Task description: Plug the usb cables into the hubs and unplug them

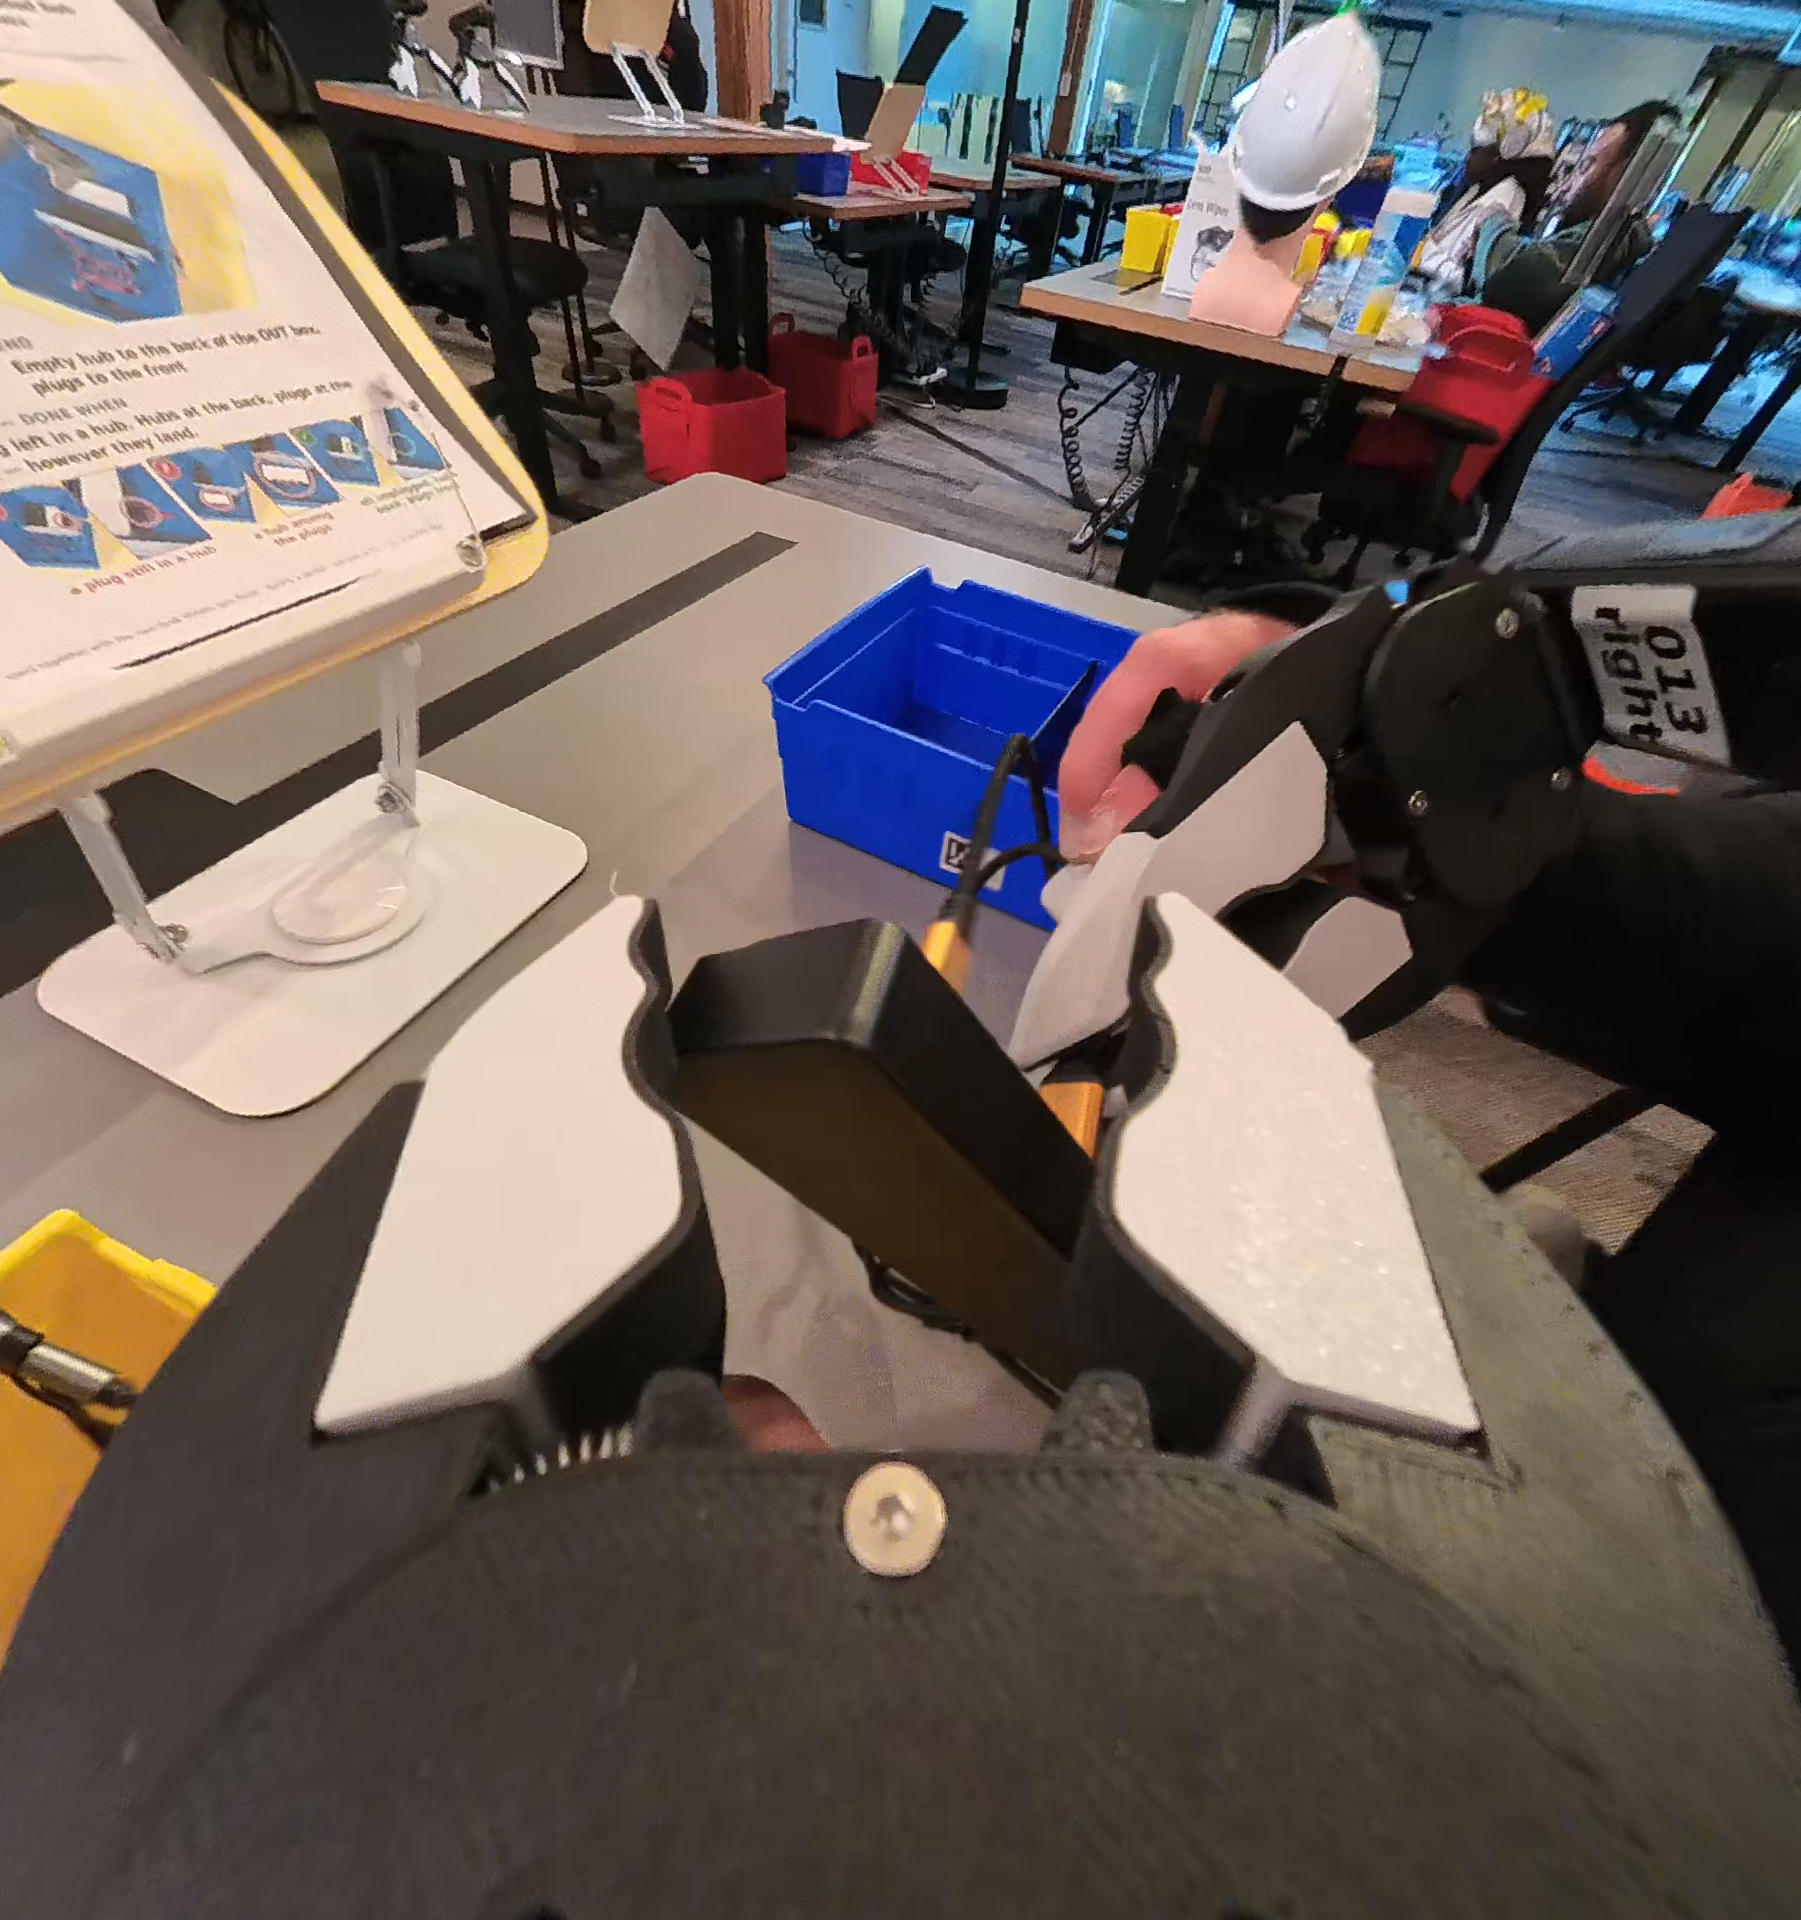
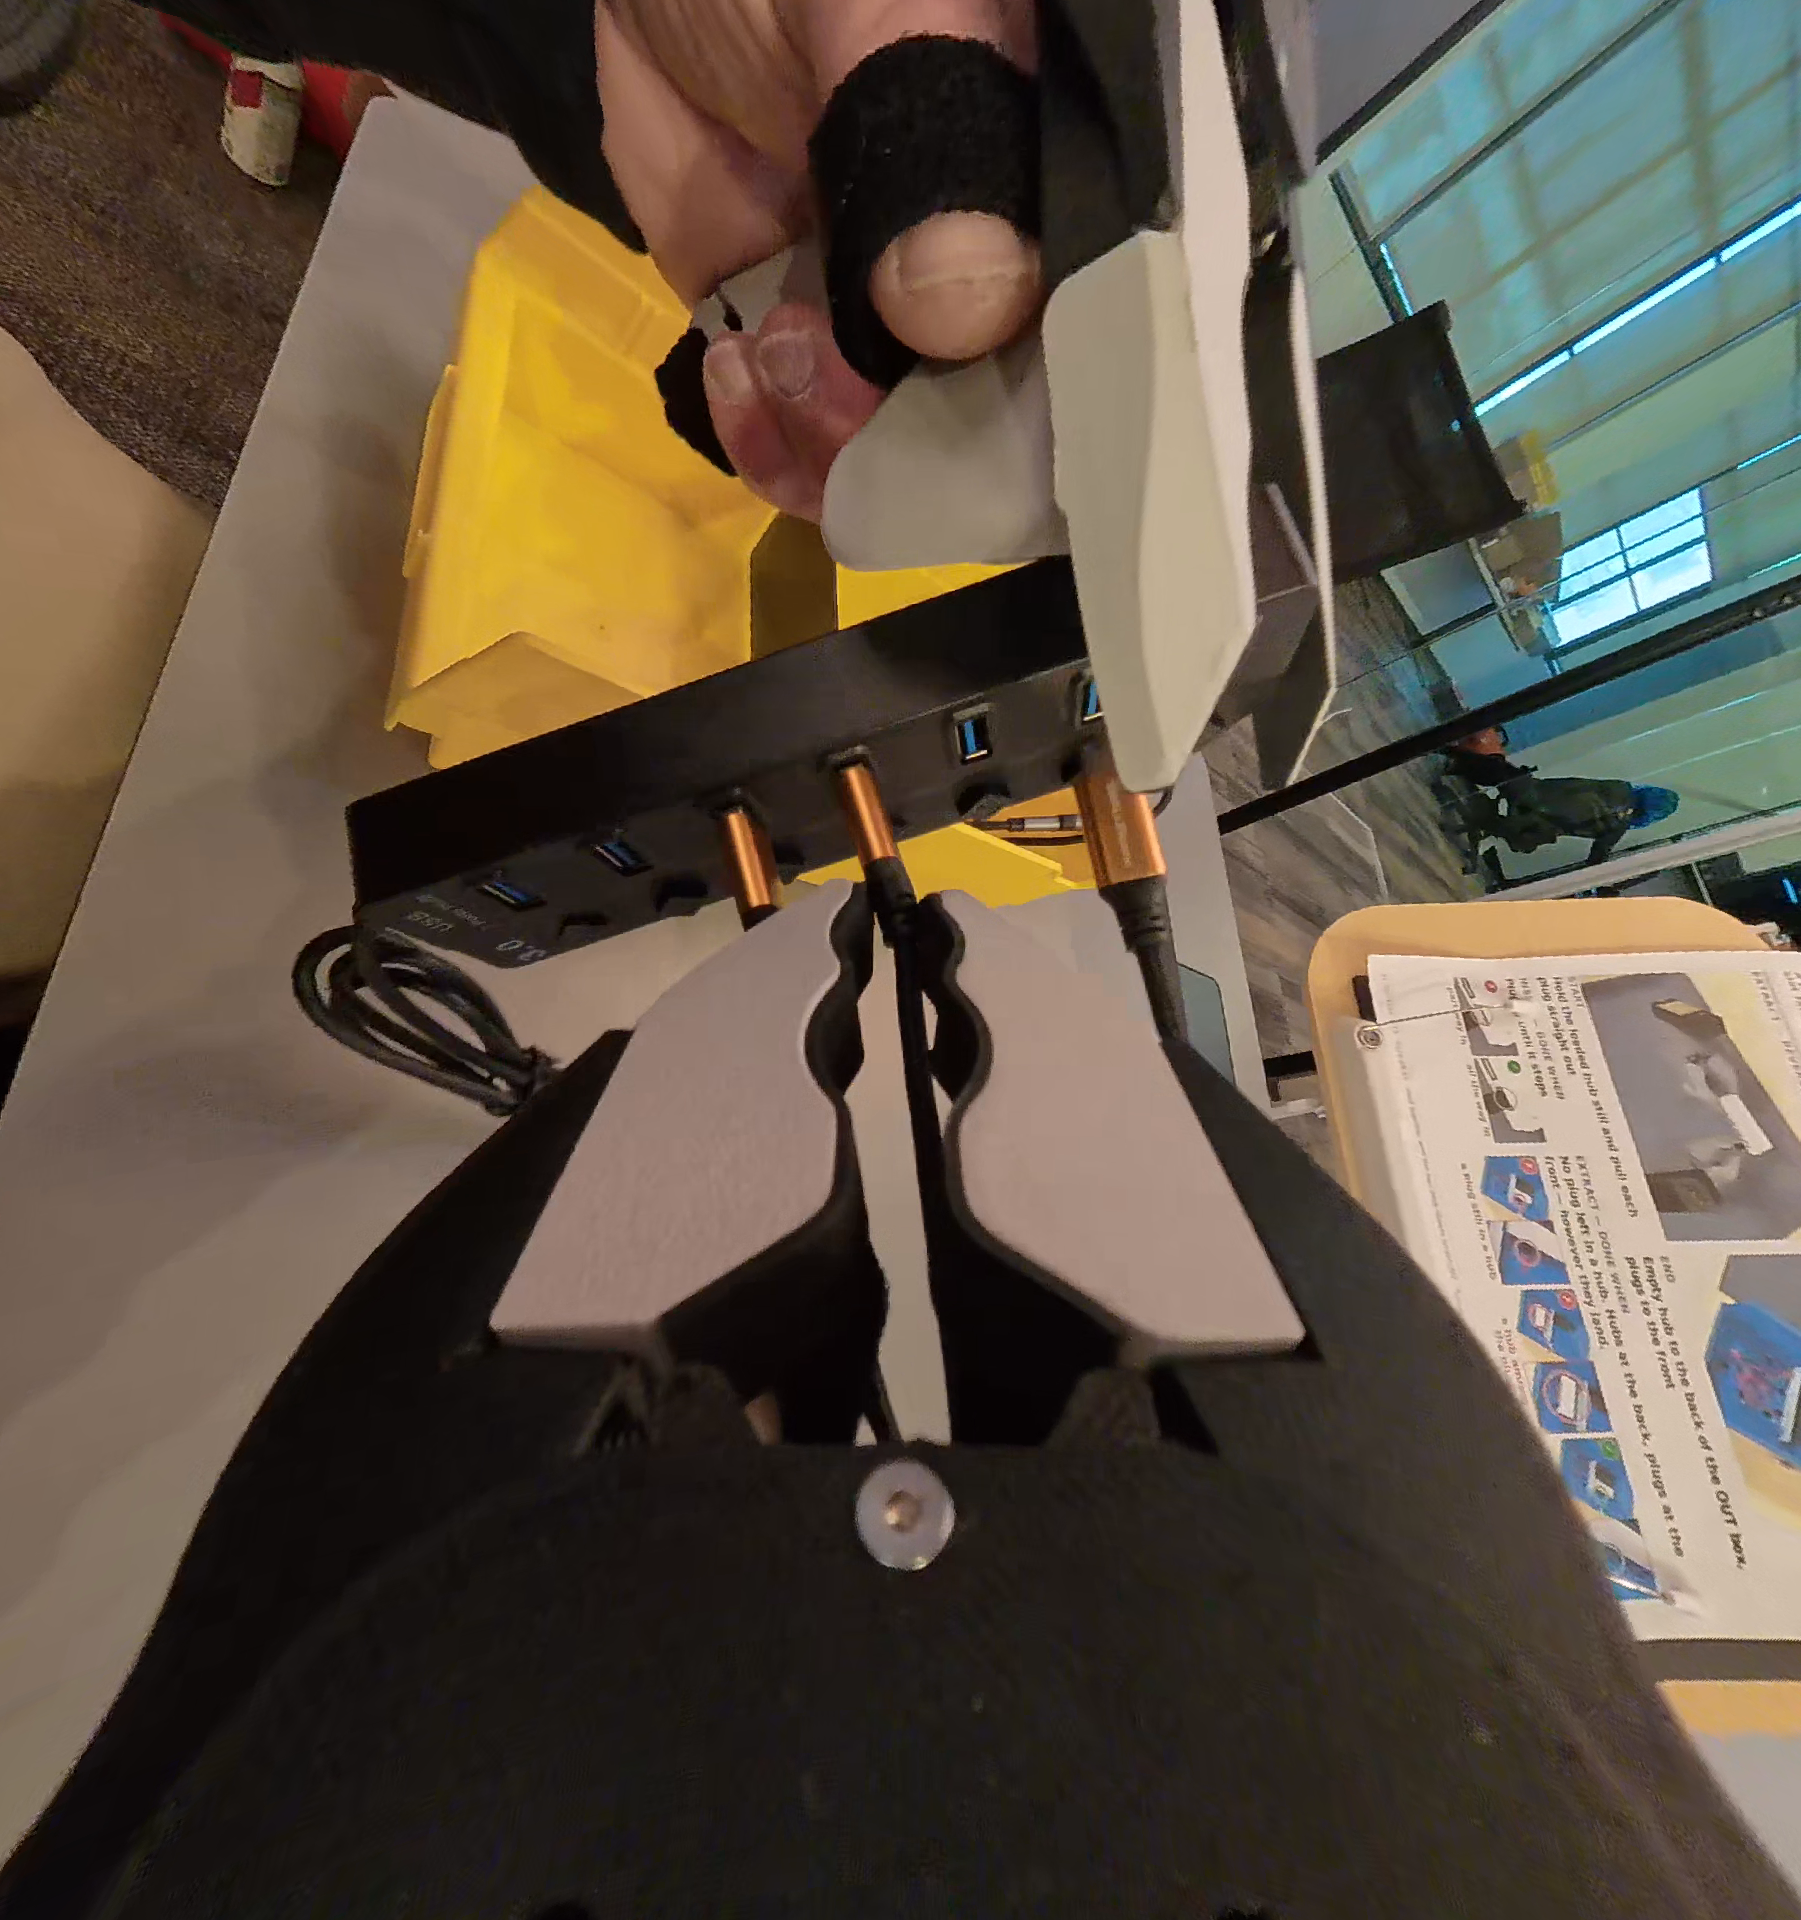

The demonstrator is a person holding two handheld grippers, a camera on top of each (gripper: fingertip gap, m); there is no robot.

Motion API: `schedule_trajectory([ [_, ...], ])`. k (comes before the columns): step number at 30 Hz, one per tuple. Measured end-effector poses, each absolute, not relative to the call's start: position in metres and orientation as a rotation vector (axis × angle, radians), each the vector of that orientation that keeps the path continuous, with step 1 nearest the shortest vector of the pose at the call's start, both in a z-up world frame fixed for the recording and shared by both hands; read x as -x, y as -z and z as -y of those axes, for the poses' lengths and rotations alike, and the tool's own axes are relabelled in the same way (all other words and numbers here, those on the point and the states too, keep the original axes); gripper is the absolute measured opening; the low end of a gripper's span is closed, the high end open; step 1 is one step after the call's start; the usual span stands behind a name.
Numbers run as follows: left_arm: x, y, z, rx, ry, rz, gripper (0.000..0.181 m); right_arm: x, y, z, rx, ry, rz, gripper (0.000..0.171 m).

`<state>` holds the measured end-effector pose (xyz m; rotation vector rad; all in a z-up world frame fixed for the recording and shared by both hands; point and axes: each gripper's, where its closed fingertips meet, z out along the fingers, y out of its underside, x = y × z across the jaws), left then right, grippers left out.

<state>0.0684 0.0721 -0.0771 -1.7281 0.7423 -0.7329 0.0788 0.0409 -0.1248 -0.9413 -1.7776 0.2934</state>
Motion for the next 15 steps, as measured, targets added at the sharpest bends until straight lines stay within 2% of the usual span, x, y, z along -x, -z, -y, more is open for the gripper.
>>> schedule_trajectory([
  [10,-0.056,0.074,-0.077,1.701,0.996,-0.581,0.09,-0.08,0.11,-0.039,0.903,-0.296,1.731,0.007],
  [15,-0.074,0.084,-0.068,1.719,1.077,-0.657,0.089,-0.087,0.097,-0.041,0.893,-0.32,1.705,0.006],
])
